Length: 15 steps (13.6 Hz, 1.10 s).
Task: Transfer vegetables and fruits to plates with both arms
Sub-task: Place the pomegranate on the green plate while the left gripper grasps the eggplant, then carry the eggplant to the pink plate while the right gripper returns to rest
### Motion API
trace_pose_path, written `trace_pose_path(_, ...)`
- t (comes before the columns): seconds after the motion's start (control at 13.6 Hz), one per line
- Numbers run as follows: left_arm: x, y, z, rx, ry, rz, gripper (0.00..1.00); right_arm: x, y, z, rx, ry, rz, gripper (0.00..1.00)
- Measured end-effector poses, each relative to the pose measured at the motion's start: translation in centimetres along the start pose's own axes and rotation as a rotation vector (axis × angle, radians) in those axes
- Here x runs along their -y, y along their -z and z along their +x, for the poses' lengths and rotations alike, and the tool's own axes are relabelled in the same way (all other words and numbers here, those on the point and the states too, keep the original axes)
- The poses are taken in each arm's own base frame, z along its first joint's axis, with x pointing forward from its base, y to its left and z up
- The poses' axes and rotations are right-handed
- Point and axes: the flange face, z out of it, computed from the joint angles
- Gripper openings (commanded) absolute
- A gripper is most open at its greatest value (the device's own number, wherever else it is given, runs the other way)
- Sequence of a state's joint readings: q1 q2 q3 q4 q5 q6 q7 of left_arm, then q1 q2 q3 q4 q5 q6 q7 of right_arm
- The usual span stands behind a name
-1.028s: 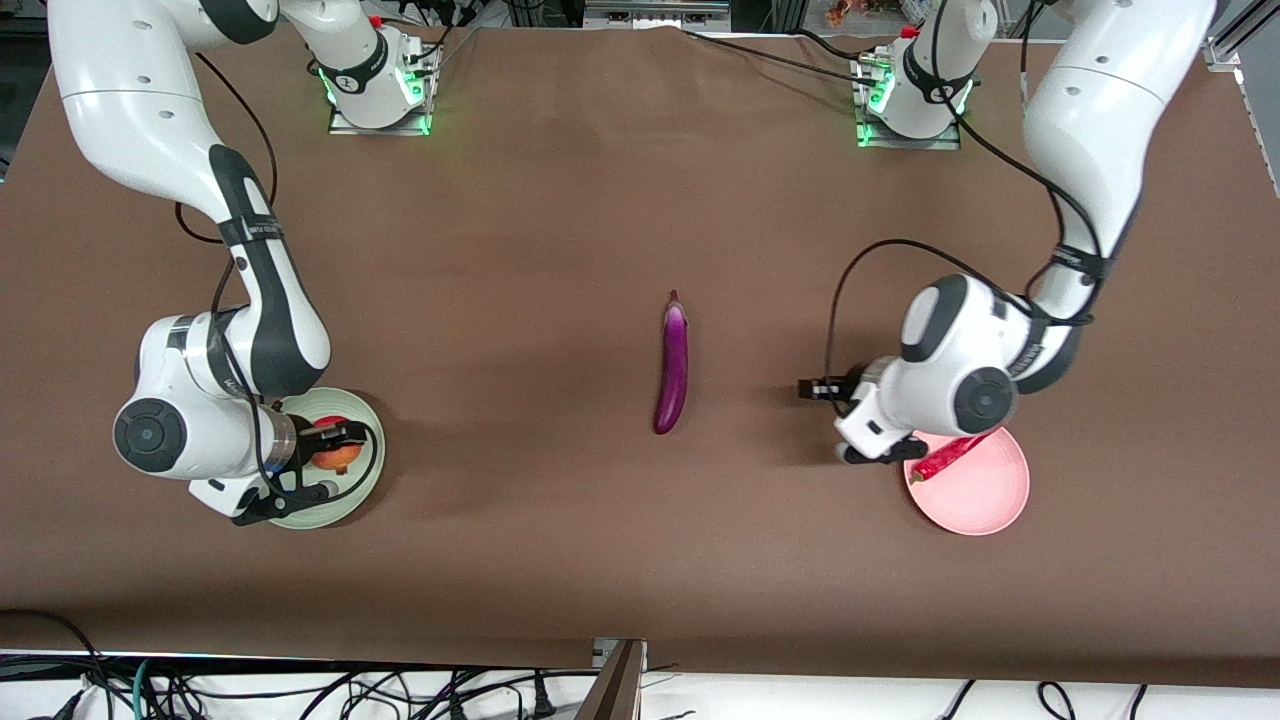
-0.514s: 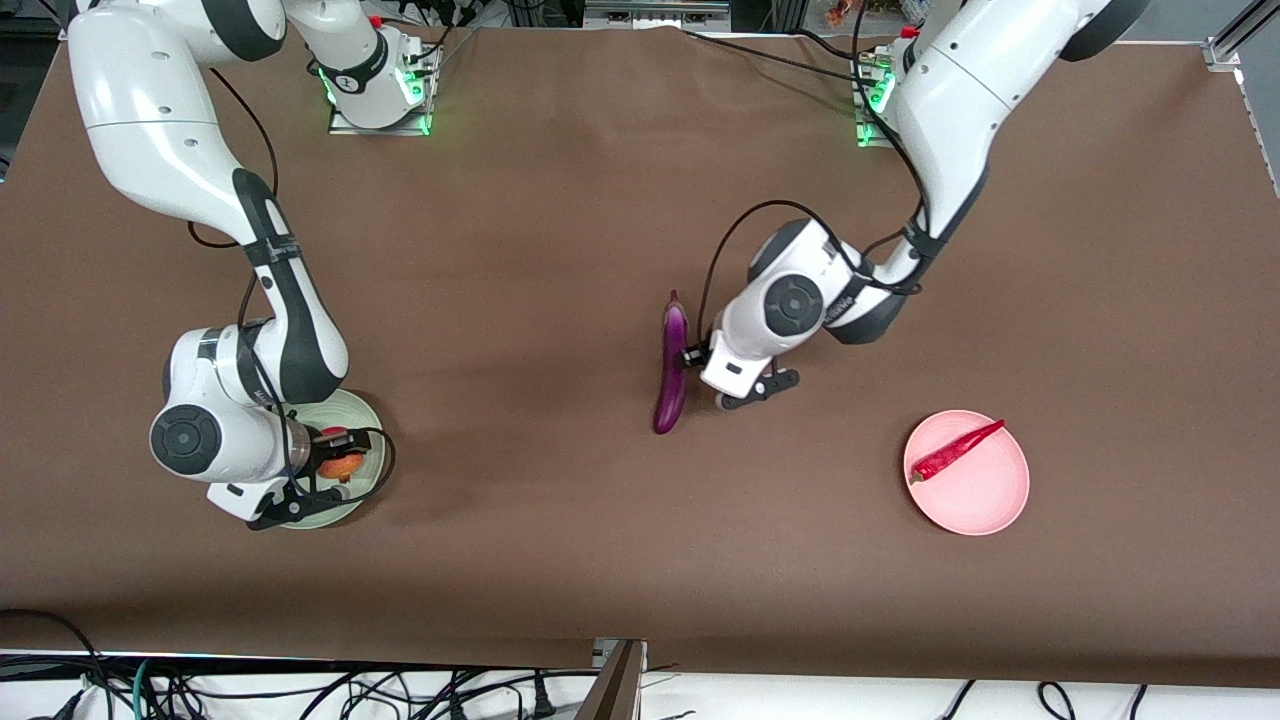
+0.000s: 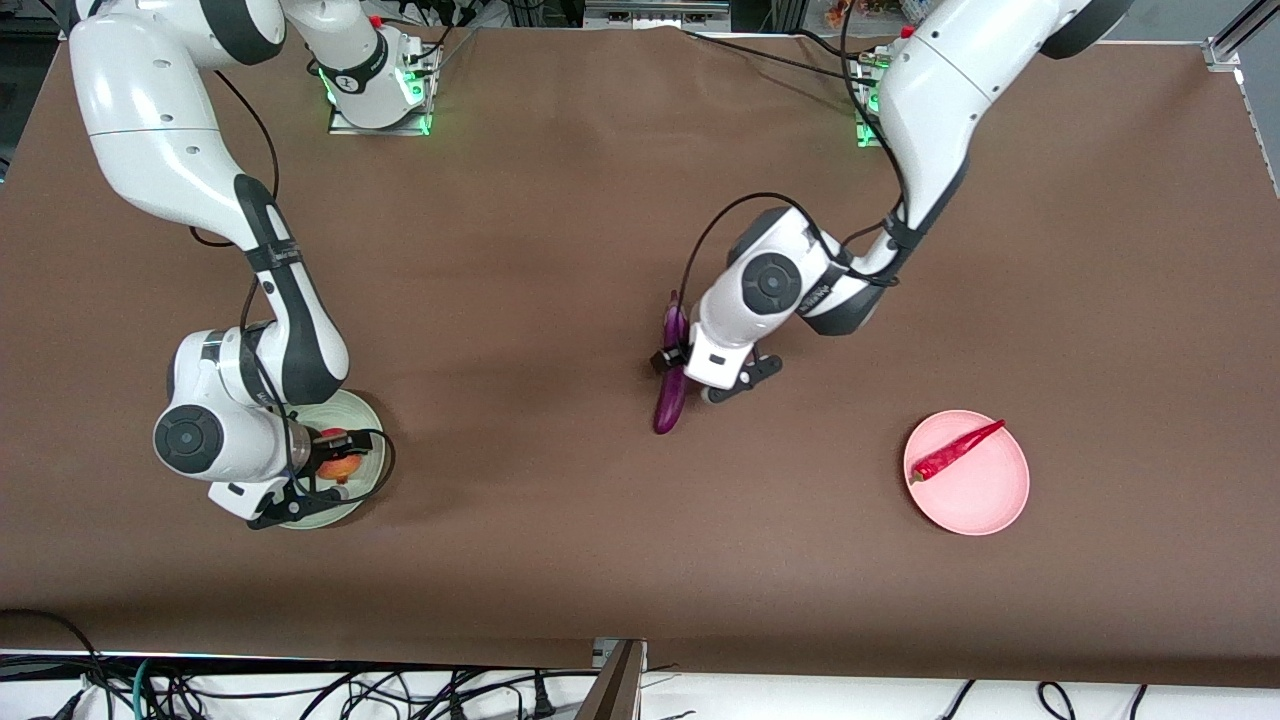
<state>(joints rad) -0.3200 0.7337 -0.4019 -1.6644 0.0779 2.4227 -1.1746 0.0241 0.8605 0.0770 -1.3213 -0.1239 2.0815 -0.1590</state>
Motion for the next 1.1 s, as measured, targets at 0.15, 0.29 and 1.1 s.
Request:
trace_pose_path(0.15,-0.6,-1.8,-2.2,-0.085,-0.08,0.05,0.91,-0.2,1.6,0.2,-0.023,-0.002,-0.005,1.0)
trace_pose_path(0.29,-0.7,-2.5,-3.0,-0.123,-0.118,0.076,0.7,-0.2,4.9,0.3,-0.04,-0.002,-0.012,1.0)
trace_pose_path(1.1,2.0,1.2,4.7,-0.114,-0.202,0.163,0.0,0.1,26.0,-5.0,-0.044,-0.021,-0.039,1.0)
